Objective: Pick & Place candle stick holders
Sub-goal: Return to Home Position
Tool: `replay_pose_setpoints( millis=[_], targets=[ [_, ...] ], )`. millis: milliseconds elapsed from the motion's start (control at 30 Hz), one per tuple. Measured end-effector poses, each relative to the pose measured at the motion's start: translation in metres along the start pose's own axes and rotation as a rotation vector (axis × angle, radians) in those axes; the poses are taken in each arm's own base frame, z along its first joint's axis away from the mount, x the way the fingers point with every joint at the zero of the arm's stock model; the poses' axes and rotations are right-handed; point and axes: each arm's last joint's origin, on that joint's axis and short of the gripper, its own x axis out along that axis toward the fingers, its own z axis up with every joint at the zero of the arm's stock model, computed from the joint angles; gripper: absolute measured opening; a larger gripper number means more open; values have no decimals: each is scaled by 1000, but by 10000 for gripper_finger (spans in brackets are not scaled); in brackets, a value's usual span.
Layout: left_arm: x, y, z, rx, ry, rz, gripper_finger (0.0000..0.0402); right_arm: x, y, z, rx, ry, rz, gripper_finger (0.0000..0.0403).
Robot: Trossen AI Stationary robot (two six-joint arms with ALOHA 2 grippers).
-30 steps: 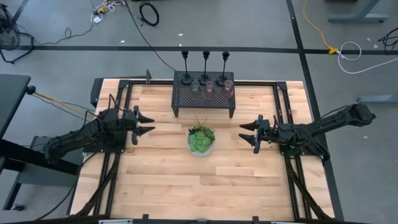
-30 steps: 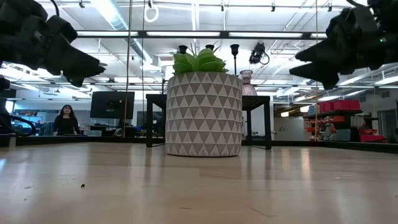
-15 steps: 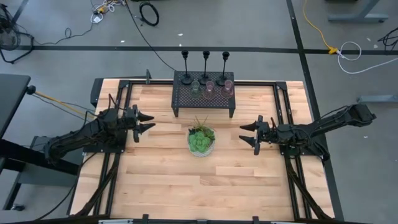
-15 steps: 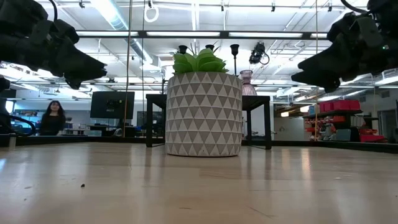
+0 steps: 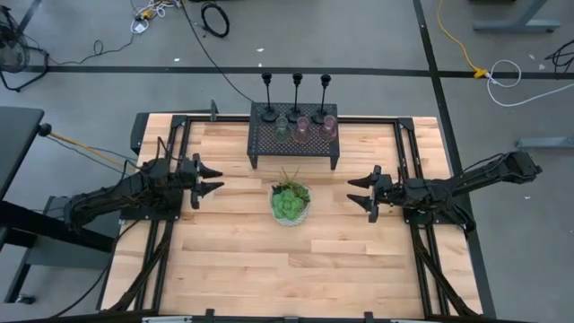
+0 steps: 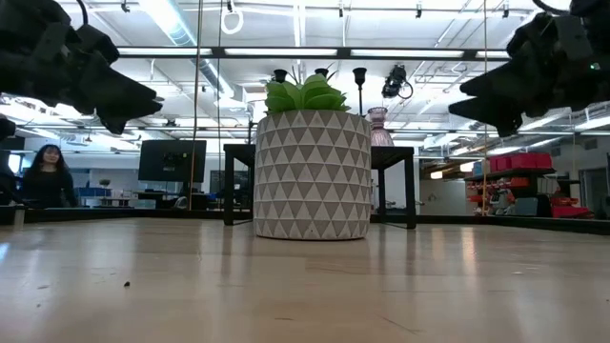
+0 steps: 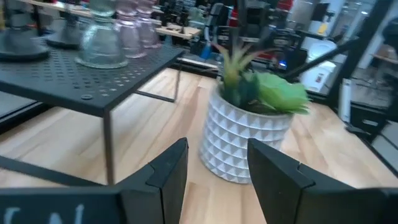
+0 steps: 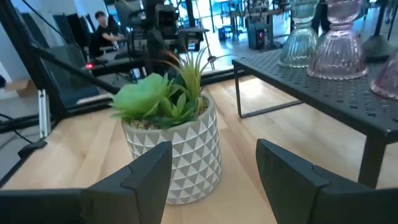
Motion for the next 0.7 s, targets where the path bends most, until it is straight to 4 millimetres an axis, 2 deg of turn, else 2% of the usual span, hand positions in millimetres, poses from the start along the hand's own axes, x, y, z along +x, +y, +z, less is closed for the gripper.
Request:
replay_pose_setpoints(
  millis=[133,433,700],
  targets=[
    [0,-8,-1,9,15,-81,170,-9,-5,-6,6,-18,2,231],
    [-1,-26,-5,30,52,-280,170,-21,-8,7,56,-129,25,231],
    [-3,-33,-6,38,65,-358,170,-38,-11,24,134,-310,61,231]
  ],
)
